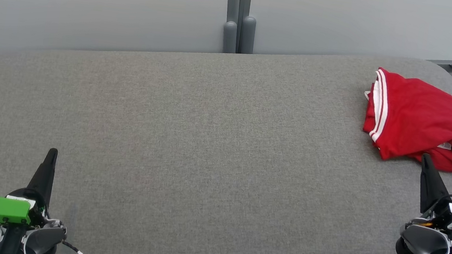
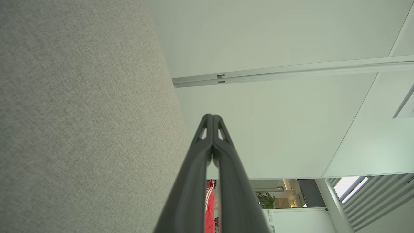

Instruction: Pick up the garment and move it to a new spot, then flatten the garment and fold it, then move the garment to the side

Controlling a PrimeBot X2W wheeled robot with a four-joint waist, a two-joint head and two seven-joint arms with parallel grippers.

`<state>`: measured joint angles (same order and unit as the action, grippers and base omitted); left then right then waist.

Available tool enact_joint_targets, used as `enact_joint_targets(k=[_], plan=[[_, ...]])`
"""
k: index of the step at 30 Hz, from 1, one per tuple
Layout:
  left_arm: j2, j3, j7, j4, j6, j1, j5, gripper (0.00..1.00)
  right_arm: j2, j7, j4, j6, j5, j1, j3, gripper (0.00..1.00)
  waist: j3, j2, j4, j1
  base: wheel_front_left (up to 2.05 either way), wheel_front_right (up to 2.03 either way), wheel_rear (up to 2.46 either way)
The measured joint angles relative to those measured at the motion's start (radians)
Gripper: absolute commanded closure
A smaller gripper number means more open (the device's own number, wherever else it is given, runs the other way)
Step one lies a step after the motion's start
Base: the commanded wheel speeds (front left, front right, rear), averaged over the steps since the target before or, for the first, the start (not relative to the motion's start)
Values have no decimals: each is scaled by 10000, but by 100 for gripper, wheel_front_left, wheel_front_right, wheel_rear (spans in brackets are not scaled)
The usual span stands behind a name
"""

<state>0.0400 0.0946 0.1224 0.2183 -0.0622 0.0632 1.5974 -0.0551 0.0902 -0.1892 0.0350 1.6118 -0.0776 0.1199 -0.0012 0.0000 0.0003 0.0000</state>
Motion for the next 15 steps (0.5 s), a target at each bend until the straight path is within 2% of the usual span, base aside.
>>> enact_joint_targets(k=[15], plan=[[-4,-2,-2,-65,8,0,0,100,4,0,4,0,0,2,2,100,4,0,0,0,0,0,0]])
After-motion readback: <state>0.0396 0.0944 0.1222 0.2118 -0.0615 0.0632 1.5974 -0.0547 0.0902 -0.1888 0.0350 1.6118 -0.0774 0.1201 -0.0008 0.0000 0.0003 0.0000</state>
